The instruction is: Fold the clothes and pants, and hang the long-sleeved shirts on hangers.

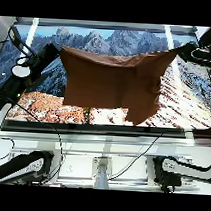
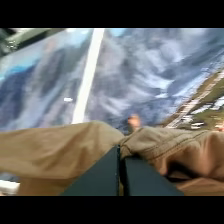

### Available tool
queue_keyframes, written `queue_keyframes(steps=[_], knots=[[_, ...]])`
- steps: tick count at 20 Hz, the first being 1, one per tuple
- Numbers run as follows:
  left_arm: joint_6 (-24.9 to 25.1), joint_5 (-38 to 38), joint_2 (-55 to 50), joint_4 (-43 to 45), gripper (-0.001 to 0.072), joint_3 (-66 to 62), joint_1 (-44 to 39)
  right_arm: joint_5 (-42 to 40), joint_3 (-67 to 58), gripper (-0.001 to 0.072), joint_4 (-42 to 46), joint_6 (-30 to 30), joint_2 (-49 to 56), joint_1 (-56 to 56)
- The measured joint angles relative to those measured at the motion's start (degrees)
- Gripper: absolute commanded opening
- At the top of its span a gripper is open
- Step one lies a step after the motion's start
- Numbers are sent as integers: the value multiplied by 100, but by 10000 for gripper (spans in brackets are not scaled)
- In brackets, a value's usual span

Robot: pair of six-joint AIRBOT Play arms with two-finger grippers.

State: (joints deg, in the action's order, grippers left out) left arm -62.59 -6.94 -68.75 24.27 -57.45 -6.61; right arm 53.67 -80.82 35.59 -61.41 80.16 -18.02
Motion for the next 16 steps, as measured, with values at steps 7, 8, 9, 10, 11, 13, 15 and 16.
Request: queue_keyframes(steps=[7, 8, 9, 10, 11, 13, 15, 16], knots=[[0, -238, 269, 245, 13, -9, -68, 247, 11, 11, 929, -404, -94, 109], [9, -269, 472, 271, 12, -26, -68, 323, 11, 11, 981, -393, -310, 114], [57, -330, 743, 352, 11, -57, -72, 365, -2, 11, 1021, -352, -562, 116], [103, -391, 1025, 463, 10, -107, -74, 417, -44, 10, 1086, -308, -881, 116], [125, -511, 1366, 643, 10, -175, -74, 509, -111, 11, 1152, -280, -1202, 120], [155, -743, 2037, 1093, 9, -348, -74, 684, -354, 10, 1386, -243, -1943, 122], [83, -1045, 2765, 1725, 9, -557, -74, 861, -723, 9, 1744, -234, -2702, 122], [-63, -1182, 3097, 2061, 9, -660, -74, 940, -951, 10, 1963, -256, -3082, 122]])
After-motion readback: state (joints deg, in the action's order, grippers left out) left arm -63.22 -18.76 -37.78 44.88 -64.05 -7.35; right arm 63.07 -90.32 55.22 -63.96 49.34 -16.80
